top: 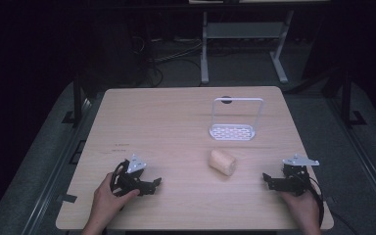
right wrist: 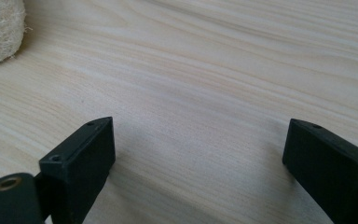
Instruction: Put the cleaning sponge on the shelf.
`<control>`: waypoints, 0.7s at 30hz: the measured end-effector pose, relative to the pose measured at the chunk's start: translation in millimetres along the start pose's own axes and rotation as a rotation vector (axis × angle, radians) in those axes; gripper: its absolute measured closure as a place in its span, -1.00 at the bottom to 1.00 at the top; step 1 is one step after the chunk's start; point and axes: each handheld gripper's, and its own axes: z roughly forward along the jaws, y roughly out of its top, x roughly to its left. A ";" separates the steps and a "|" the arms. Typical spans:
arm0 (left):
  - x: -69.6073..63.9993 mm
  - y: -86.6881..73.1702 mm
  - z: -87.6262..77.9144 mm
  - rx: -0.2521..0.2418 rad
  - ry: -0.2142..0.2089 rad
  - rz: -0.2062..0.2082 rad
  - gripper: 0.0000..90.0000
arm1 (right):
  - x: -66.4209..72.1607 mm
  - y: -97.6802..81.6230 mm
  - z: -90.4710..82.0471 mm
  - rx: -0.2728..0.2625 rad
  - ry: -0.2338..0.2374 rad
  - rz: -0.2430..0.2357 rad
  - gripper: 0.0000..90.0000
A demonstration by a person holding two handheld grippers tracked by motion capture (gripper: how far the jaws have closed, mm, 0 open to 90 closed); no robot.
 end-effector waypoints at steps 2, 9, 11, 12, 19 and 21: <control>0.1 0.0 -0.1 0.001 0.000 0.001 -0.72 | 0.0 0.1 0.1 0.000 -0.002 -0.002 -0.80; 0.4 -0.1 -0.2 0.000 -0.002 0.003 -0.72 | 0.0 -0.1 -0.1 0.001 0.001 -0.004 -0.80; 0.5 -0.2 -0.3 0.001 -0.003 0.003 -0.72 | 0.1 -0.1 -0.2 0.000 0.002 -0.004 -0.80; 0.4 -0.3 -0.3 0.000 -0.003 0.003 -0.72 | -0.1 -0.1 -0.3 0.000 0.006 -0.006 -0.80; 0.7 -0.2 -0.5 0.003 -0.004 0.007 -0.72 | -1.3 3.9 -1.6 -0.001 0.028 -0.015 -0.80; 0.7 -0.2 -0.5 0.003 -0.004 0.007 -0.72 | -1.4 4.6 -2.3 -0.004 0.027 -0.014 -0.80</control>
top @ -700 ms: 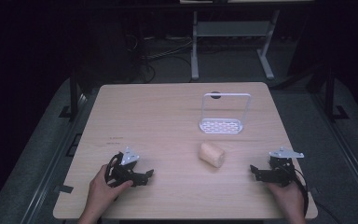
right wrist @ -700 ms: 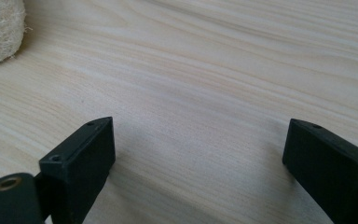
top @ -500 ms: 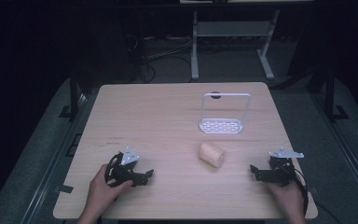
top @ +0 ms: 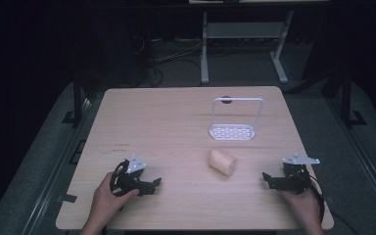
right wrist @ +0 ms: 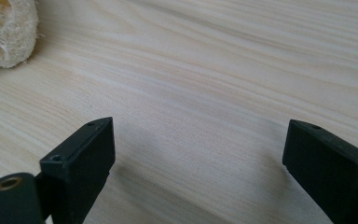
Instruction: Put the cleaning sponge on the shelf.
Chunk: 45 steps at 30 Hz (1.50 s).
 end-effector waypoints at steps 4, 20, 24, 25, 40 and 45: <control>0.0 0.0 0.0 0.000 0.000 0.001 -0.72 | -2.3 7.6 -3.3 -0.001 0.016 -0.009 -0.80; 0.0 0.0 0.0 0.000 0.000 0.001 -0.72 | 2.0 27.5 -5.9 -0.019 0.061 -0.039 -0.80; 0.0 0.0 0.0 0.000 0.000 0.001 -0.72 | 4.4 35.7 -4.2 -0.025 0.075 -0.055 -0.80; 0.0 0.0 0.0 0.000 0.000 0.000 -0.72 | 5.0 37.3 -3.5 -0.025 0.079 -0.059 -0.80; 0.0 0.0 0.0 0.000 0.000 0.001 -0.72 | 14.7 57.8 1.8 -0.038 0.134 -0.103 -0.80; 0.0 0.0 0.0 0.000 0.000 0.001 -0.72 | 18.9 64.9 3.6 -0.041 0.158 -0.121 -0.80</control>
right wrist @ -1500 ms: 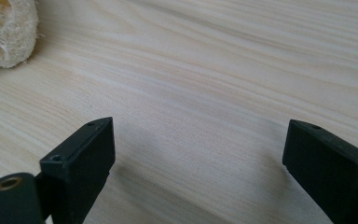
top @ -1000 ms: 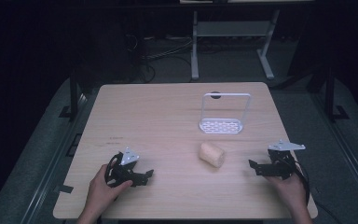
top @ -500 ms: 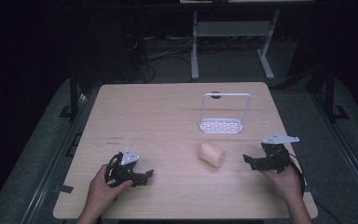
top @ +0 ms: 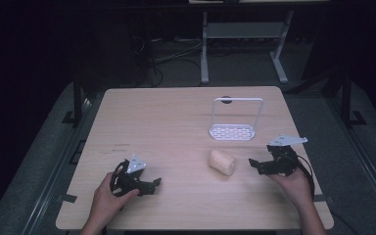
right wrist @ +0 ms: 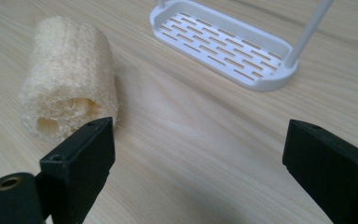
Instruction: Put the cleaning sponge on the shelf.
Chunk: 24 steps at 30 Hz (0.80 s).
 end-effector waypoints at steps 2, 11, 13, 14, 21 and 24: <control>0.0 0.0 0.0 0.000 0.000 0.000 -0.72 | 1.1 2.3 1.0 -0.001 0.004 -0.005 -0.80; 0.0 0.0 0.0 0.000 0.000 0.000 -0.72 | 6.3 11.5 7.4 0.008 0.031 -0.026 -0.80; 0.0 0.0 0.0 0.000 0.000 0.000 -0.72 | 7.7 14.3 8.1 0.007 0.039 -0.033 -0.80; 0.0 0.0 0.0 0.000 0.000 0.000 -0.72 | 9.1 17.0 9.2 0.005 0.043 -0.037 -0.80; 0.0 0.0 0.0 0.000 0.000 0.000 -0.72 | 14.3 25.1 14.2 -0.004 0.074 -0.048 -0.80; 0.0 0.0 0.0 0.000 0.000 0.000 -0.72 | 17.1 28.3 16.6 -0.001 0.083 -0.054 -0.80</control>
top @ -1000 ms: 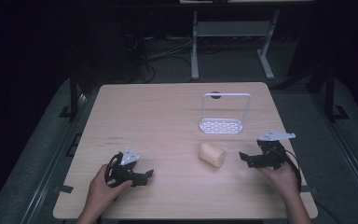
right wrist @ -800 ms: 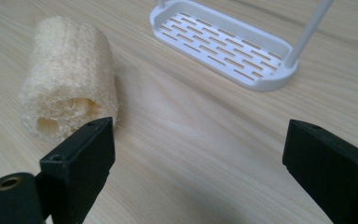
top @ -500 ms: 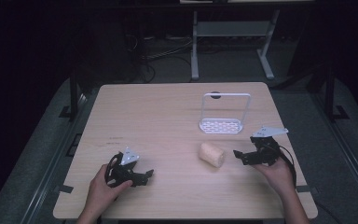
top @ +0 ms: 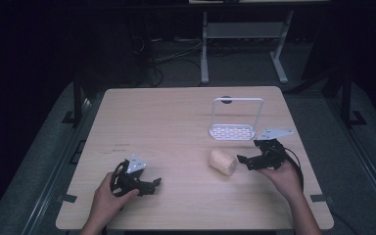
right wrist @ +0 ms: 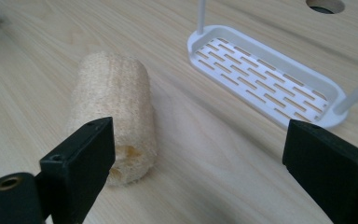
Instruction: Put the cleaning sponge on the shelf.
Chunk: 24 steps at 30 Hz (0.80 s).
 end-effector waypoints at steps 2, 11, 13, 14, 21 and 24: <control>0.0 0.0 0.0 0.000 0.000 0.000 -0.72 | 1.7 2.4 1.9 0.000 0.009 -0.009 -0.80; 0.0 0.0 0.0 0.000 0.000 0.000 -0.72 | 9.1 13.0 10.1 0.000 0.040 -0.027 -0.80; 0.0 0.0 0.0 0.000 0.000 0.000 -0.72 | 10.4 14.9 11.6 -0.002 0.048 -0.033 -0.80; 0.0 0.0 0.0 0.000 0.000 -0.001 -0.72 | 11.3 16.1 12.1 0.000 0.052 -0.032 -0.80; 0.1 0.0 0.0 0.000 0.001 0.001 -0.72 | 14.5 22.7 17.4 -0.010 0.091 -0.029 -0.80; 0.1 0.0 0.0 0.000 0.001 0.002 -0.72 | 16.9 24.9 22.0 -0.003 0.098 -0.040 -0.80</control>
